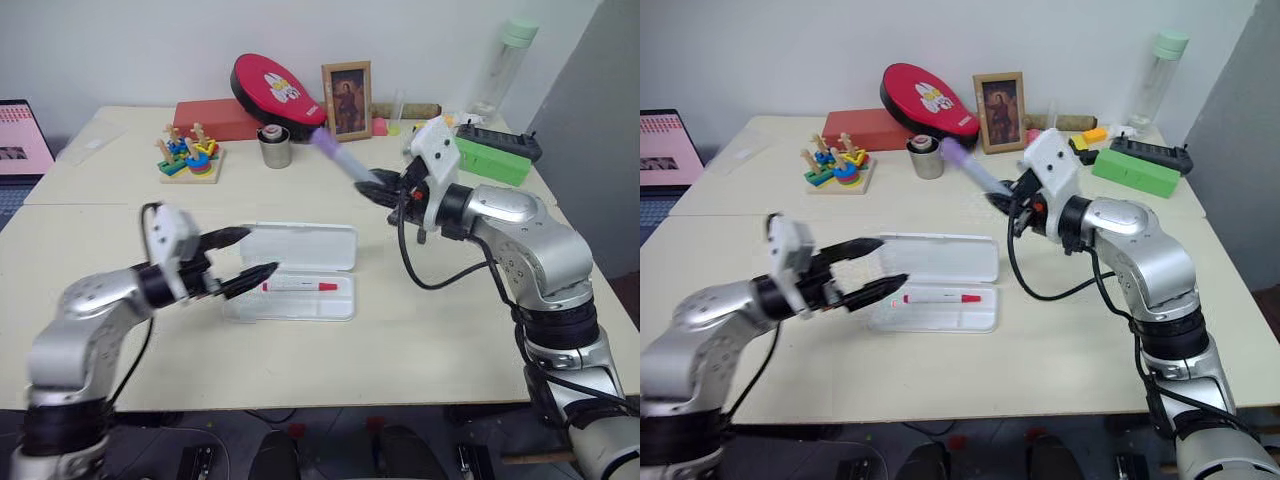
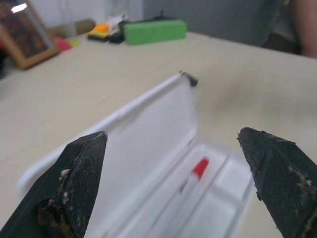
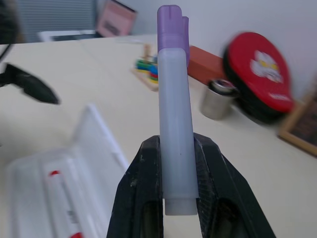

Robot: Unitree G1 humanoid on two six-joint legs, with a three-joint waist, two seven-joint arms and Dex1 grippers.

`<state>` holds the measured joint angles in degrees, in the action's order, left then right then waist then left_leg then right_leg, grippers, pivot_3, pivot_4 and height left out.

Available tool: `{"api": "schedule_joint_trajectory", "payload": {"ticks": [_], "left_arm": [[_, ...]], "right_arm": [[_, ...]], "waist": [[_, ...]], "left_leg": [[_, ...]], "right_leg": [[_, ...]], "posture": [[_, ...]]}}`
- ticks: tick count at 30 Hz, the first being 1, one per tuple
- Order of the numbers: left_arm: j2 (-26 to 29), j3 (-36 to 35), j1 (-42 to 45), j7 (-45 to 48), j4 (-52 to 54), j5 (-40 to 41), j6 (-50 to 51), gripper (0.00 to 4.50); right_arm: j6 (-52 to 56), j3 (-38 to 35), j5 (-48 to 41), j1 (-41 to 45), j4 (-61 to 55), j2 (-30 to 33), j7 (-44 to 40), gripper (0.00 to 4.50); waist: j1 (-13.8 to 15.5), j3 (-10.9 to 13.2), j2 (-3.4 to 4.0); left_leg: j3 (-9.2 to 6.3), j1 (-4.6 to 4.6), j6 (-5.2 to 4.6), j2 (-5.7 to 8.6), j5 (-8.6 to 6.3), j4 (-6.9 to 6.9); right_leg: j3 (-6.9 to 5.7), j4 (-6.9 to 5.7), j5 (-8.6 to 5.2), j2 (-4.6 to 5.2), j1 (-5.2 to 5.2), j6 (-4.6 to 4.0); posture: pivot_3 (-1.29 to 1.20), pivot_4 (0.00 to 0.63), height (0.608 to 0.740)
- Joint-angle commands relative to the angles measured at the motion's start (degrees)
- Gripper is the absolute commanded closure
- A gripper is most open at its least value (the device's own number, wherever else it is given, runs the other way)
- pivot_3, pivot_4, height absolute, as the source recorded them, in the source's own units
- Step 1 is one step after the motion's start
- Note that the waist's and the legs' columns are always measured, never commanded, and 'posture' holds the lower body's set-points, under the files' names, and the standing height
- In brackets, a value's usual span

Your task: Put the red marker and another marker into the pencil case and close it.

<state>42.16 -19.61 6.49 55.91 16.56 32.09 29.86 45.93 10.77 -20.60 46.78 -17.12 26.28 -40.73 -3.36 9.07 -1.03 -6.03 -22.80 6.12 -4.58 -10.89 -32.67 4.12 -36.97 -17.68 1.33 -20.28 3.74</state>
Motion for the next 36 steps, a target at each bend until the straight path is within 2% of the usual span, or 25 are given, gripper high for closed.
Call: {"api": "schedule_joint_trajectory", "payload": {"ticks": [1, 6, 12, 24, 26, 36], "left_arm": [[2.56, -7.40, -7.54, 1.32, 5.13, 2.91, 0.87, 0.00], [2.29, -12.41, -16.09, 0.11, 8.77, 4.33, 1.62, 0.00], [1.36, -16.46, -21.12, -2.33, 12.53, 6.78, 2.73, 0.00], [1.42, -15.53, -22.12, -6.25, 14.94, 8.97, 3.37, 0.00], [1.64, -14.93, -21.69, -6.68, 14.90, 9.07, 3.47, 0.00], [2.46, -12.79, -18.91, -7.37, 14.06, 9.19, 3.83, 0.00]], "right_arm": [[-0.50, 7.93, 0.69, 0.37, -1.50, 0.80, -5.60, 4.04], [-3.27, 17.11, 5.77, 0.59, 2.93, -1.48, -6.96, 4.04], [-7.47, 23.64, 11.55, 1.42, 10.49, -5.69, -7.59, 4.04], [-12.19, 25.67, 17.16, 0.36, 21.03, -10.56, -9.59, 4.04], [-12.56, 25.35, 17.71, 0.39, 22.05, -11.08, -9.76, 3.33], [-11.07, 20.50, 15.89, 1.10, 19.56, -11.26, -10.92, 0.73]], "waist": [[0.23, 0.02, 0.02], [1.16, 0.08, -0.09], [1.23, 0.06, -0.14], [1.44, 0.04, -0.16], [1.44, 0.04, -0.16], [1.45, 0.04, -0.16]], "left_leg": [[0.00, 0.00, 0.00, 0.00, 0.00, 0.00], [0.02, -0.03, 0.01, 0.01, 0.00, -0.11], [0.04, 0.00, 0.04, -0.02, 0.02, -0.15], [0.08, -0.05, 0.05, -0.02, 0.00, -0.07], [0.09, -0.05, 0.05, -0.03, 0.00, -0.08], [0.10, -0.06, 0.05, -0.02, 0.00, -0.07]], "right_leg": [[0.00, 0.01, -0.01, 0.00, -0.01, 0.00], [0.01, 0.04, -0.11, 0.03, -0.28, 0.09], [0.03, -0.03, -0.17, 0.02, -0.35, 0.03], [0.02, -0.05, 0.00, 0.01, -0.46, 0.00], [0.02, -0.06, 0.00, 0.01, -0.46, 0.01], [0.03, -0.06, 0.00, 0.01, -0.47, 0.01]], "posture": [[0.00, 0.150, 0.740], [0.00, 0.150, 0.740], [0.00, 0.150, 0.740], [0.00, 0.150, 0.740], [0.00, 0.150, 0.740], [0.00, 0.150, 0.740]]}}
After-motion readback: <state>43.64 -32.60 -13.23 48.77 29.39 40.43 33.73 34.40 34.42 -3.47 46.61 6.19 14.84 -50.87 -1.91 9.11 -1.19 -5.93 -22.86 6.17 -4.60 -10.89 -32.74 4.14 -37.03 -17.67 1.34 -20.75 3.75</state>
